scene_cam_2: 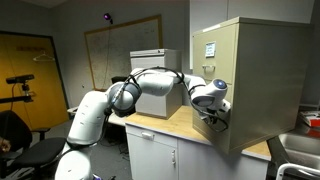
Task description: Open the bottom drawer of the cabinet to the right.
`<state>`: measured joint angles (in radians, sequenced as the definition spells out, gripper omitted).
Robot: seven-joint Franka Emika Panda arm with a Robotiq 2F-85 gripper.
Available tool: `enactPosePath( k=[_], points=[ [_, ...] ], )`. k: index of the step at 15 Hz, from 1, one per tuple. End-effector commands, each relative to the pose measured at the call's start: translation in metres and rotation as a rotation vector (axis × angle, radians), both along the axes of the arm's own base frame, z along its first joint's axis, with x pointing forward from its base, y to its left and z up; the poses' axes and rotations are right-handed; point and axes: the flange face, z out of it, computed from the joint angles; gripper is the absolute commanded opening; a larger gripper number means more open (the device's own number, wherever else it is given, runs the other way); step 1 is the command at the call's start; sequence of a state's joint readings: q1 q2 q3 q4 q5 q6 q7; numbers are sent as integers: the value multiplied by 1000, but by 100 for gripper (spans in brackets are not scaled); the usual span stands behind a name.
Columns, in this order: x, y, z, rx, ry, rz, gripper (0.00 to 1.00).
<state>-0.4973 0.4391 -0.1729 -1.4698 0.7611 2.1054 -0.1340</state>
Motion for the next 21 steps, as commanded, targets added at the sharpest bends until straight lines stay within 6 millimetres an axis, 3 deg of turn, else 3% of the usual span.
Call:
enactPosePath(
  k=[1,8,11,16,18,21],
  points=[
    [-7,2,-15,28,-25,-40,100],
    [-19,-11,-10,103,-128,-219,100],
    [-22,-6,-13,181,-181,-281,100],
    [-8,6,-20,57,-93,-261,100],
    [-4,11,-19,-33,-31,-246,75],
    [7,24,-7,-175,63,-219,53]
  ],
)
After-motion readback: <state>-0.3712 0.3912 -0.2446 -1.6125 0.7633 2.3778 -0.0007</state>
